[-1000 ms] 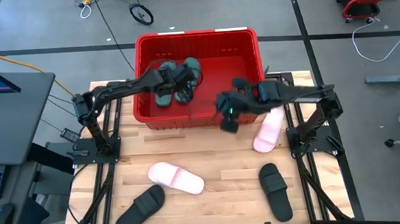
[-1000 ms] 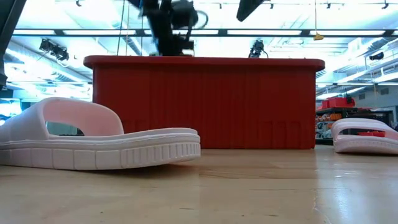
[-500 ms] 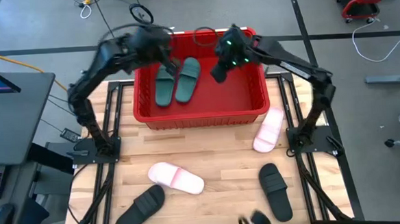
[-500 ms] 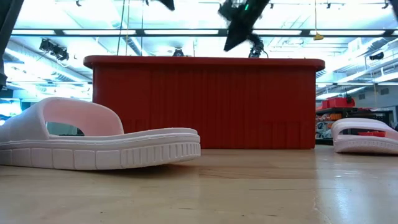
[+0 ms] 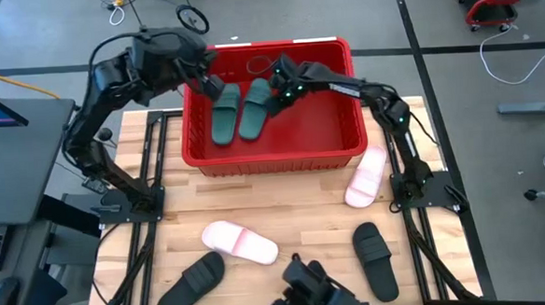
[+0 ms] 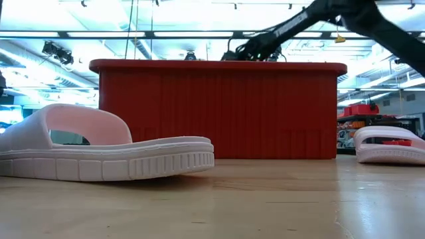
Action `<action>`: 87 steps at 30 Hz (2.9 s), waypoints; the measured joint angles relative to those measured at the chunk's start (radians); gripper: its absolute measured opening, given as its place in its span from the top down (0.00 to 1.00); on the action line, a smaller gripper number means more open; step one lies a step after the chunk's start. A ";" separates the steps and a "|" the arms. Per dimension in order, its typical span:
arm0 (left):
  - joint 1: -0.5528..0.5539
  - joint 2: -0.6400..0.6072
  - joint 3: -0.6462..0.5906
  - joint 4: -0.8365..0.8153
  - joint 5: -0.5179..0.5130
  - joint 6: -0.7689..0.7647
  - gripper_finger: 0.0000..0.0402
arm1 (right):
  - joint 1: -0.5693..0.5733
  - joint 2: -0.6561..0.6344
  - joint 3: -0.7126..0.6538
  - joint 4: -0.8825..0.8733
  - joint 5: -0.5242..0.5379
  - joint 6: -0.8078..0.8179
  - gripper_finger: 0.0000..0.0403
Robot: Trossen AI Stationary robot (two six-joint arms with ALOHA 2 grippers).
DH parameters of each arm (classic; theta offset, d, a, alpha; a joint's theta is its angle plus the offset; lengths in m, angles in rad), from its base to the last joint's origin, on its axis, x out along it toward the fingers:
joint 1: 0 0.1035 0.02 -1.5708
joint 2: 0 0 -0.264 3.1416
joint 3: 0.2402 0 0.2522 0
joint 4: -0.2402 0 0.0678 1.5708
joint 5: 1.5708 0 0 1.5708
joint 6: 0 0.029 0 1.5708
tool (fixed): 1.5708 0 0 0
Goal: Pick and place slides into bin
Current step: Put the green slipper into the red bin, then put the left pink slipper into the red bin
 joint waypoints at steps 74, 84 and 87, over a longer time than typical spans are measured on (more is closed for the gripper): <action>-0.745 0.013 -1.064 0.249 0.490 -1.203 0.60 | 1.074 -0.674 -0.113 -0.664 0.206 0.311 0.68; -0.771 0.070 -1.118 0.311 0.463 -1.215 0.60 | 1.070 -0.674 -0.113 -0.644 0.204 0.310 0.68; -0.775 0.101 -1.119 0.312 0.463 -1.193 0.60 | 1.070 -0.674 -0.113 -0.641 0.204 0.313 0.68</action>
